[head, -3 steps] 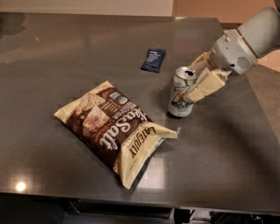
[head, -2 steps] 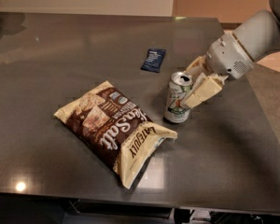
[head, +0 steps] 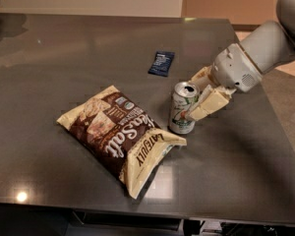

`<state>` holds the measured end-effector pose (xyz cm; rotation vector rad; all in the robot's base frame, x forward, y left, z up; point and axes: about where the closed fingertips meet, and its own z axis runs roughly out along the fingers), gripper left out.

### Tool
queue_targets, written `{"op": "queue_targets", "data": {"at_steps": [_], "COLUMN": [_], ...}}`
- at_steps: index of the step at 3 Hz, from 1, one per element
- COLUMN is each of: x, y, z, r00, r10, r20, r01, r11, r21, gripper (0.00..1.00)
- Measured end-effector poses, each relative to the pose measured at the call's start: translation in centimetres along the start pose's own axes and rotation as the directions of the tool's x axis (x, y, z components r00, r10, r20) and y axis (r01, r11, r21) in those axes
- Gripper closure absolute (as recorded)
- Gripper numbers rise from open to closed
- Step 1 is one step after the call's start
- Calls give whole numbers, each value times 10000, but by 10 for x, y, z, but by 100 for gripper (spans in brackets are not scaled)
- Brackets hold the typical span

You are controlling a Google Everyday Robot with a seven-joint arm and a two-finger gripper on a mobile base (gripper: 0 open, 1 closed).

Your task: Move 7up can near brown chip bag

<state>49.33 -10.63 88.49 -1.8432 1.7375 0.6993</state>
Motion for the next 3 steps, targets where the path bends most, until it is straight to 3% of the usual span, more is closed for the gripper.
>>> {"op": "queue_targets", "data": {"at_steps": [1, 2, 3], "x": [-1, -2, -2], "y": [-1, -2, -2], "z": [1, 2, 2], "r00": [10000, 10000, 10000], "r10": [-10, -25, -26], "r20": [-6, 2, 2], "r01": [10, 25, 26], "r11": [10000, 10000, 10000], "r21": [7, 10, 10], "gripper": [12, 0, 0]}}
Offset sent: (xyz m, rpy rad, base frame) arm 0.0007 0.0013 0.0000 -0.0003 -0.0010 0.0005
